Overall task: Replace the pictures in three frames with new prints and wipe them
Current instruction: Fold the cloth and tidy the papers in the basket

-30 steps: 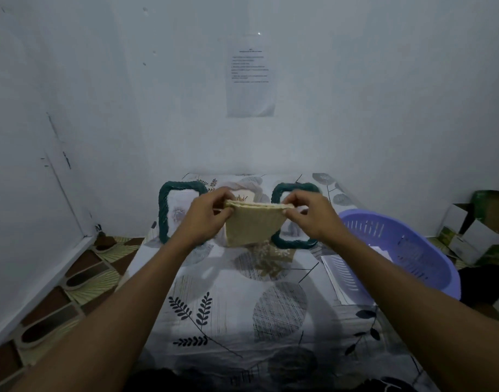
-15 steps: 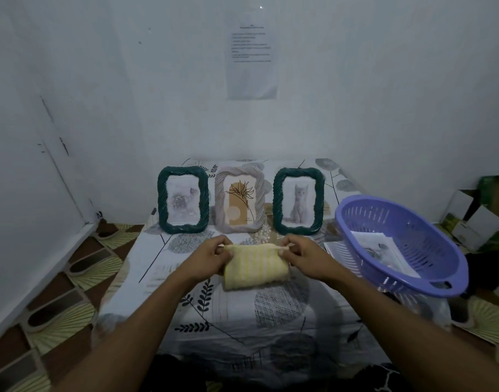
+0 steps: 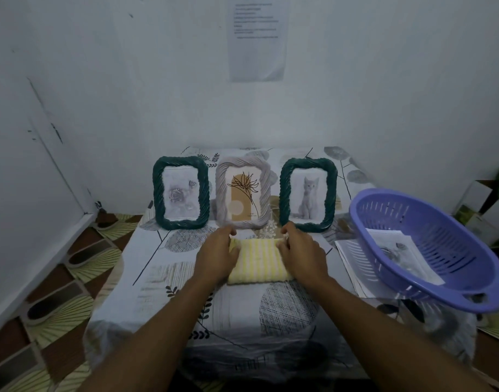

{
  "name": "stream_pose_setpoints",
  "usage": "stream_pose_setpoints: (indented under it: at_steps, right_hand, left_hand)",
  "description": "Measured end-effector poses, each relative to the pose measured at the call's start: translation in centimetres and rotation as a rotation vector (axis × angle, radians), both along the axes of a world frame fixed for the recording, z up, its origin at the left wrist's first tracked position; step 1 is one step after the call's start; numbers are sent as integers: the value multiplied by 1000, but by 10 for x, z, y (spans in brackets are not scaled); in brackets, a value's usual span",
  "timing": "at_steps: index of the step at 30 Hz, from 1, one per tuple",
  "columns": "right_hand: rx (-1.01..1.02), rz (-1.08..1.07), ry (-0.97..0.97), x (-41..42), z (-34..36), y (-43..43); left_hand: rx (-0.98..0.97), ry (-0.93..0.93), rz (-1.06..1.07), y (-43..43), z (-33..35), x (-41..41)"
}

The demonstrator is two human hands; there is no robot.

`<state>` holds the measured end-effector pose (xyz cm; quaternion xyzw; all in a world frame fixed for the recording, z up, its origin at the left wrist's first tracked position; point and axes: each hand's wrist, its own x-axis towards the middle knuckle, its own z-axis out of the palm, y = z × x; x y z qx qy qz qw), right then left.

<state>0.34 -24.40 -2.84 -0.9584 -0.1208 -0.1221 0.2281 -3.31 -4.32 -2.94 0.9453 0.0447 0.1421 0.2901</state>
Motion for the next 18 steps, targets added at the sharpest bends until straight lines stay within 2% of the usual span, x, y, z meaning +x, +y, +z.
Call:
stream_pose_setpoints:
  at_steps: [2, 5, 7, 9, 13, 18]
  right_hand:
    - [-24, 2, -57, -1, -5, -1]
    - [103, 56, -122, -1, -10, -4]
    - [123, 120, -142, -2, -14, -7]
    - [58, 164, -104, -4, -16, -11]
    - [45, 125, -16, -15, -13, -16]
    - [68, 150, 113, -23, -1, -7]
  left_hand:
    - [92, -66, -42, 5, -7, 2]
    - [163, -139, -204, 7, -4, 5]
    - [242, -79, -339, 7, -1, 2]
    - [315, -18, -392, 7, -6, -3]
    - [361, -9, -276, 7, -16, -13]
    - [494, -54, 4, 5, -12, -30]
